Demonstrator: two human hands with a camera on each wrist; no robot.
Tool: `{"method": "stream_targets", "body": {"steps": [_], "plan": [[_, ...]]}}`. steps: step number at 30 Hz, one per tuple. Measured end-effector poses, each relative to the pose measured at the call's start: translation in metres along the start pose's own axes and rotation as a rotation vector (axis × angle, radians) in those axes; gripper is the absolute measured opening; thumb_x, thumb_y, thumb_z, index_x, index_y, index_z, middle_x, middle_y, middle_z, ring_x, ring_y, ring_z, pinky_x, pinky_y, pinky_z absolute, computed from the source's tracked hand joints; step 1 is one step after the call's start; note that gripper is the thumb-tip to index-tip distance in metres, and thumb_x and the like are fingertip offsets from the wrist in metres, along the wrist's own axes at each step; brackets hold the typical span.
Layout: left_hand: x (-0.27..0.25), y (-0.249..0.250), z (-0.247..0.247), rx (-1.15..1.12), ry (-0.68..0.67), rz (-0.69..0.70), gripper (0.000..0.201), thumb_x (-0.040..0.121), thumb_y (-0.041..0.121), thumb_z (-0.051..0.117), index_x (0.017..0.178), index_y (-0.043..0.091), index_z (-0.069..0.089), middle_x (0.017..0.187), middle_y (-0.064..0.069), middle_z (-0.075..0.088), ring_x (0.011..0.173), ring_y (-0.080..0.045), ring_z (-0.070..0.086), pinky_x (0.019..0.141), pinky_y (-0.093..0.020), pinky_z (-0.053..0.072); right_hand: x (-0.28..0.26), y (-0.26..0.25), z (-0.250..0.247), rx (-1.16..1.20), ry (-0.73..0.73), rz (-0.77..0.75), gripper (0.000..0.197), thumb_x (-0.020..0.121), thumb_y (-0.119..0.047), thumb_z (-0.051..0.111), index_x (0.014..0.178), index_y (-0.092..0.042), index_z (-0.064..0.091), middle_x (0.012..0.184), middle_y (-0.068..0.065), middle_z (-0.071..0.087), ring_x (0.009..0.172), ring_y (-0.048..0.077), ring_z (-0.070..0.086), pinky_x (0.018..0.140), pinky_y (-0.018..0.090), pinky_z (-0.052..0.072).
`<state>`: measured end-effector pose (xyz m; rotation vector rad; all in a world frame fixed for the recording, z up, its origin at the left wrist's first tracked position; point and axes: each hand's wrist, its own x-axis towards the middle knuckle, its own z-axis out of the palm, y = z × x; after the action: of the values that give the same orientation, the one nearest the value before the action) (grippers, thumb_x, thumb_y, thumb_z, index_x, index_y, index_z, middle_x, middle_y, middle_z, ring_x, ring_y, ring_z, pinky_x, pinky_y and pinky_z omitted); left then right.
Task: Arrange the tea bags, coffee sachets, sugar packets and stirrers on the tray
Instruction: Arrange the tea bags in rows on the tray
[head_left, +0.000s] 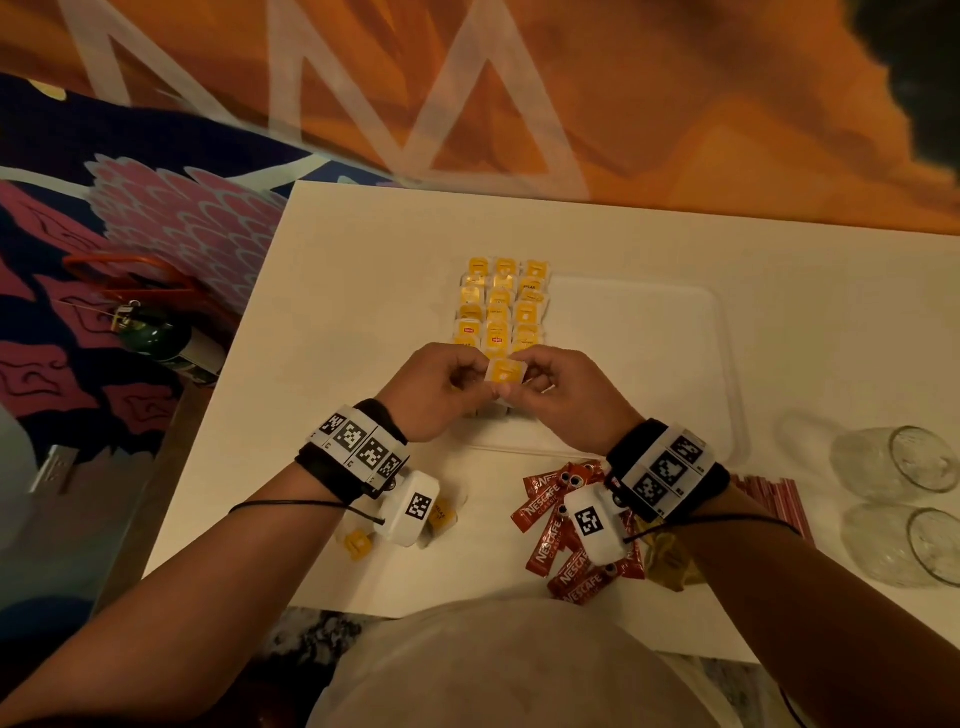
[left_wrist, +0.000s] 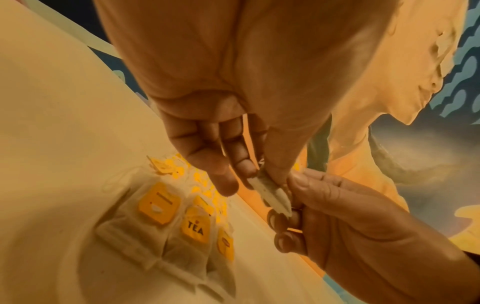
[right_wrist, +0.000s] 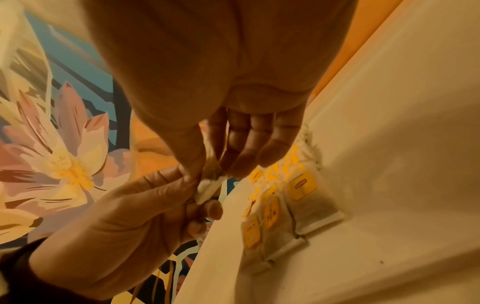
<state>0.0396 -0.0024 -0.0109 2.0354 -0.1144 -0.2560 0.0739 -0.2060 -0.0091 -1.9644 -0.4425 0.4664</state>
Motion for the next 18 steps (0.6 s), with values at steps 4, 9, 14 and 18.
{"method": "stream_targets", "body": {"steps": [4, 9, 14, 18], "plan": [[-0.001, -0.002, 0.002, -0.001, -0.004, -0.034, 0.01, 0.089, 0.024, 0.073, 0.084, 0.017, 0.068, 0.071, -0.009, 0.062, 0.065, -0.015, 0.055, 0.066, -0.038, 0.05, -0.001, 0.004, -0.006, -0.054, -0.007, 0.005, 0.011, 0.093, -0.022, 0.07, 0.084, -0.016, 0.071, 0.066, -0.001, 0.062, 0.059, 0.005, 0.049, 0.06, 0.02, 0.043], [-0.007, -0.009, -0.008, 0.063, -0.05, -0.092, 0.008, 0.091, 0.021, 0.069, 0.098, 0.021, 0.071, 0.087, 0.0, 0.074, 0.082, -0.019, 0.07, 0.082, -0.038, 0.058, 0.001, 0.018, -0.013, -0.202, -0.014, 0.107, 0.013, 0.093, -0.024, 0.069, 0.084, -0.014, 0.068, 0.068, -0.001, 0.062, 0.058, 0.005, 0.05, 0.061, 0.023, 0.044], [-0.023, -0.023, -0.024, 0.219, -0.059, -0.163, 0.007, 0.09, 0.023, 0.069, 0.096, 0.028, 0.07, 0.085, 0.004, 0.069, 0.077, -0.014, 0.065, 0.078, -0.035, 0.056, -0.005, 0.036, -0.004, -0.284, -0.081, 0.222, 0.013, 0.089, -0.022, 0.073, 0.083, -0.02, 0.062, 0.06, -0.012, 0.051, 0.054, 0.004, 0.044, 0.063, 0.023, 0.041], [-0.041, -0.032, -0.036, 0.305, -0.054, -0.202, 0.006, 0.089, 0.029, 0.071, 0.094, 0.032, 0.068, 0.079, 0.01, 0.066, 0.07, -0.006, 0.062, 0.073, -0.027, 0.052, -0.006, 0.041, 0.005, -0.419, -0.099, 0.26, 0.013, 0.089, -0.03, 0.071, 0.087, -0.025, 0.059, 0.074, -0.01, 0.056, 0.069, 0.01, 0.053, 0.067, 0.03, 0.046]]}}
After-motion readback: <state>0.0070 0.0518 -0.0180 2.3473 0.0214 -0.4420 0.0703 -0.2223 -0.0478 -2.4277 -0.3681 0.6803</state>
